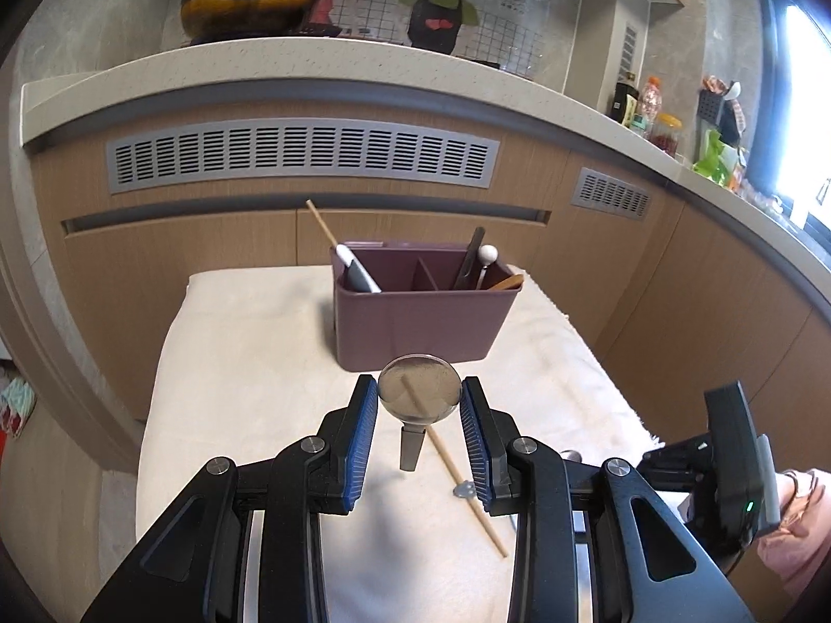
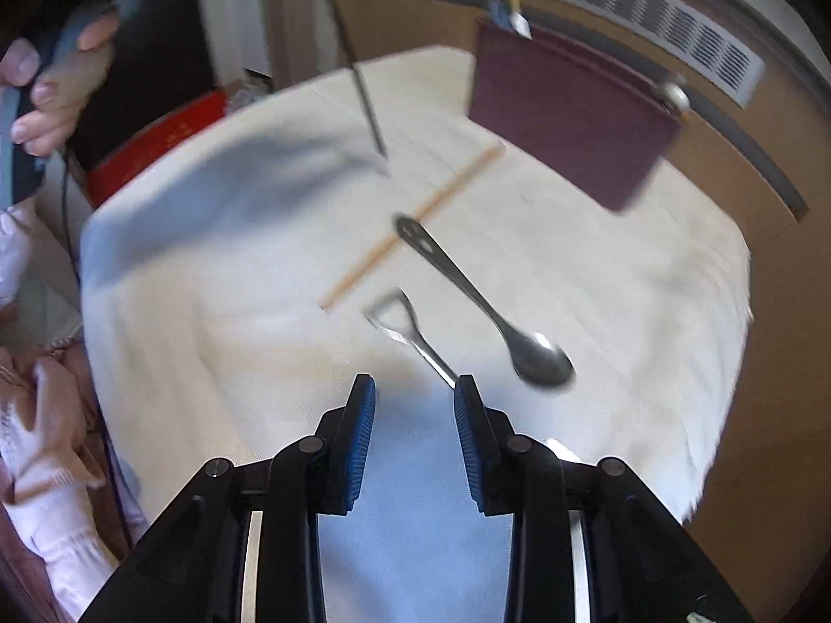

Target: Organize utensils

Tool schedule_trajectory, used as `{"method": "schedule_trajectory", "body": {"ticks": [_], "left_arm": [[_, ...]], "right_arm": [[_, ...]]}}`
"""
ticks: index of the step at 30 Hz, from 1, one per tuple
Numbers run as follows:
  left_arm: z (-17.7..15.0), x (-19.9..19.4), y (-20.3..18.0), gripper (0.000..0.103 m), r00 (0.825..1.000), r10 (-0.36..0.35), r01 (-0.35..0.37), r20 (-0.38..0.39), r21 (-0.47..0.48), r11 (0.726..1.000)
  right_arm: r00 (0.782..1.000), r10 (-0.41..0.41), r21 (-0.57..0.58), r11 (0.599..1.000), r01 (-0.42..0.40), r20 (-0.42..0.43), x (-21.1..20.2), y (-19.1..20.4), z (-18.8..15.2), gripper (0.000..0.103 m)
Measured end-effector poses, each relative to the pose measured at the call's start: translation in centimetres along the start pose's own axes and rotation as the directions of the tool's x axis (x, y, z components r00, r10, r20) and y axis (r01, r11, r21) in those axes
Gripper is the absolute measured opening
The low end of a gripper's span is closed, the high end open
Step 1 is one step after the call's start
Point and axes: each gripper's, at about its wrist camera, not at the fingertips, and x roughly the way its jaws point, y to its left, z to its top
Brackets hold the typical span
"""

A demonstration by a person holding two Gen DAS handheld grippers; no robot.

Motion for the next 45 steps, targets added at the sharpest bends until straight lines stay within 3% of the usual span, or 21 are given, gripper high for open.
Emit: {"method": "schedule_trajectory", "body": {"ticks": [3, 6, 7, 11, 14, 17, 19, 21, 26, 31, 33, 35, 37, 38, 39, 40, 45], "left_arm": [[-0.4, -0.4, 0.4, 0.034, 1.0, 0.008, -0.008, 0.003, -0.004, 1.0], [-0.6, -0.3, 0.7, 0.034, 1.0, 0.0, 0.0, 0.006, -0.013, 1.0], [-0.5, -0.1, 0.7, 0.034, 1.0, -0.01, 0.01, 0.004, -0.015, 1.0], [-0.4, 0.6, 0.3, 0.034, 0.999, -0.033, 0.033, -0.007, -0.009, 0.999], [-0.5, 0.5, 0.2, 0.034, 0.999, -0.04, 0.04, -0.006, -0.006, 0.999], [-0.6, 0.2, 0.5, 0.034, 1.0, -0.032, 0.032, 0.001, -0.01, 0.999], [-0.6, 0.3, 0.9, 0.034, 1.0, -0.031, 0.031, 0.001, -0.017, 0.999], [-0.5, 0.5, 1.3, 0.034, 1.0, -0.031, 0.031, 0.0, -0.023, 0.999], [-0.5, 0.7, 2.6, 0.034, 0.999, -0.046, 0.046, 0.005, -0.042, 0.998], [-0.8, 0.9, 3.6, 0.034, 0.999, -0.053, 0.053, 0.006, -0.064, 0.997], [-0.9, 0.8, 4.1, 0.034, 0.998, -0.058, 0.059, 0.01, -0.077, 0.995], [-1.0, 0.7, 4.4, 0.034, 0.998, -0.063, 0.064, 0.014, -0.086, 0.994], [-1.0, 0.8, 4.7, 0.034, 0.998, -0.064, 0.065, 0.015, -0.091, 0.994], [-1.0, 0.7, 4.8, 0.034, 0.998, -0.065, 0.066, 0.015, -0.094, 0.993], [-1.0, 0.7, 4.9, 0.034, 0.998, -0.065, 0.066, 0.016, -0.096, 0.993], [-1.1, 0.6, 4.9, 0.034, 0.998, -0.064, 0.065, 0.018, -0.096, 0.993], [-1.3, 0.3, 4.8, 0.034, 0.998, -0.053, 0.054, 0.014, -0.096, 0.994]], "right_arm": [[0.999, 0.044, 0.254, 0.967, -0.038, -0.018, -1.0, -2.7, -3.0, 0.036], [0.99, 0.142, 0.493, 0.862, -0.116, -0.016, -0.7, -4.7, -6.5, 0.036], [0.991, 0.132, 0.527, 0.841, -0.127, 0.028, -1.1, -4.9, -7.0, 0.036], [0.996, 0.046, 0.641, 0.763, -0.081, 0.071, -0.4, -6.1, -6.2, 0.037], [0.995, -0.068, 0.673, 0.74, 0.002, 0.072, 0.5, -6.2, -4.4, 0.042], [0.985, -0.16, 0.663, 0.745, 0.075, 0.069, 1.9, -5.8, -2.3, 0.066], [0.979, -0.196, 0.65, 0.751, 0.117, 0.05, 3.0, -5.4, -0.9, 0.089], [0.976, -0.214, 0.638, 0.756, 0.148, 0.027, 4.1, -4.9, 0.1, 0.103], [0.957, -0.282, 0.644, 0.72, 0.259, -0.069, 4.8, -4.5, 0.9, 0.103], [0.967, -0.249, 0.686, 0.695, 0.216, -0.053, 4.3, -5.4, 0.6, 0.103], [0.958, -0.282, 0.705, 0.67, 0.232, -0.048, 4.2, -5.1, 0.5, 0.1], [0.937, -0.343, 0.707, 0.647, 0.287, -0.066, 4.3, -4.7, 0.8, 0.091], [0.918, -0.39, 0.682, 0.653, 0.329, -0.07, 4.3, -4.3, 1.3, 0.065], [0.921, -0.388, 0.653, 0.687, 0.319, -0.042, 4.3, -4.0, 1.7, 0.056], [0.927, -0.375, 0.624, 0.719, 0.305, -0.021, 4.2, -3.7, 2.0, 0.038], [0.924, -0.381, 0.598, 0.736, 0.317, -0.02, 4.3, -3.6, 2.4, 0.03], [0.935, -0.351, 0.533, 0.8, 0.277, 0.04, 3.2, -2.7, 2.2, 0.029]]}}
